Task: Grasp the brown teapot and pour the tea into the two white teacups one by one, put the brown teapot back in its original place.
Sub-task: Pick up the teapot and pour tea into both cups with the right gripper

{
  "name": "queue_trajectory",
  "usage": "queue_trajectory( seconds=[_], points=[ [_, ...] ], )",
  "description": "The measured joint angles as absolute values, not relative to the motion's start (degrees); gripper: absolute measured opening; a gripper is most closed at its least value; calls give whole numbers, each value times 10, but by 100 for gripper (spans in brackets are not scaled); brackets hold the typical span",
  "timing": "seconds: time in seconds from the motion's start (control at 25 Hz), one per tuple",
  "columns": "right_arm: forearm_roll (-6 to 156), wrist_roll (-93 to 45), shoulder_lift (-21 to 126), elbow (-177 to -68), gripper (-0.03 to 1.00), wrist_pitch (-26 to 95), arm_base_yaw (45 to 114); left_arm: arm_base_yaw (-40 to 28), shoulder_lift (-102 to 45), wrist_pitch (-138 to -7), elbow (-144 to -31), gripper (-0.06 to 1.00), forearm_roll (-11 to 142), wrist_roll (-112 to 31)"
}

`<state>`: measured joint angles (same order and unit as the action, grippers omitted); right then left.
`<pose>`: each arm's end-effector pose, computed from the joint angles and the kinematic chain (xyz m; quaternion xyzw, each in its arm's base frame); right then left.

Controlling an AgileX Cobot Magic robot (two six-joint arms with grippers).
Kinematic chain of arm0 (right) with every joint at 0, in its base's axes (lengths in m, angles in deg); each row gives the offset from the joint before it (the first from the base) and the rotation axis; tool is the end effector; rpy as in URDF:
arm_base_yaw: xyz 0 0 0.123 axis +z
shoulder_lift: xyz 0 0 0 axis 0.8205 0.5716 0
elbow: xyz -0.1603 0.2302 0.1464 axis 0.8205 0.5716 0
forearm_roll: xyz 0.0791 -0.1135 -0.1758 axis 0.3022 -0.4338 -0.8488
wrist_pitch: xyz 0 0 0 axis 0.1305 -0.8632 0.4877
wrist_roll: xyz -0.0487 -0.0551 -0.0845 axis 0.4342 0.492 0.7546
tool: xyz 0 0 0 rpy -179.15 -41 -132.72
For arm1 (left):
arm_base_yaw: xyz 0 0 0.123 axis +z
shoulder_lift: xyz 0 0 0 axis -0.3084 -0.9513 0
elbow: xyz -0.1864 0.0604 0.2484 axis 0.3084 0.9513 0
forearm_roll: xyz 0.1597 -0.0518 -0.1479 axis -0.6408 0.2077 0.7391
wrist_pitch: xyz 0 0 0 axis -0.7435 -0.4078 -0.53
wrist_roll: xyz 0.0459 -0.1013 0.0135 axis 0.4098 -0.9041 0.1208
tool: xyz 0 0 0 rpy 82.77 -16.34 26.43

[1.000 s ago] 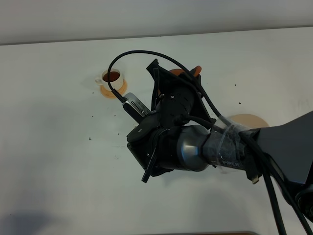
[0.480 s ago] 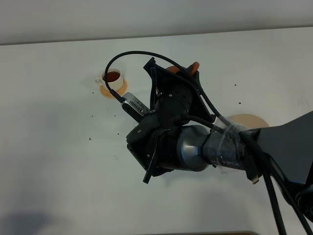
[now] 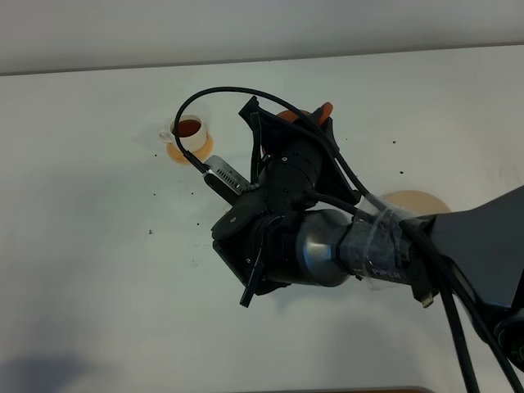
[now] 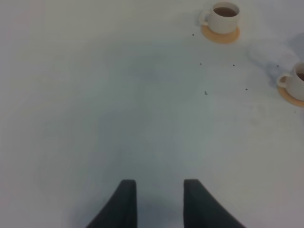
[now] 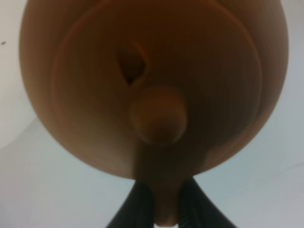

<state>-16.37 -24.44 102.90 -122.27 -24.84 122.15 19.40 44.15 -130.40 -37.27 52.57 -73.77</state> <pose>0.2589 0.3451 0.2092 -0.7563 0.2873 -0.5765 0.1146 -0.0432 -0.0023 0.2564 -0.0073 0.8562 0.0024 0.5165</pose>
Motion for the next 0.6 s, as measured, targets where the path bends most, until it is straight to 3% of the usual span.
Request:
queue_trajectory(
  seconds=[0.6],
  points=[
    [-164,-243,1029,-1223,9,-248,1221,194,441,-1304,-373,25,526,-738]
  ],
)
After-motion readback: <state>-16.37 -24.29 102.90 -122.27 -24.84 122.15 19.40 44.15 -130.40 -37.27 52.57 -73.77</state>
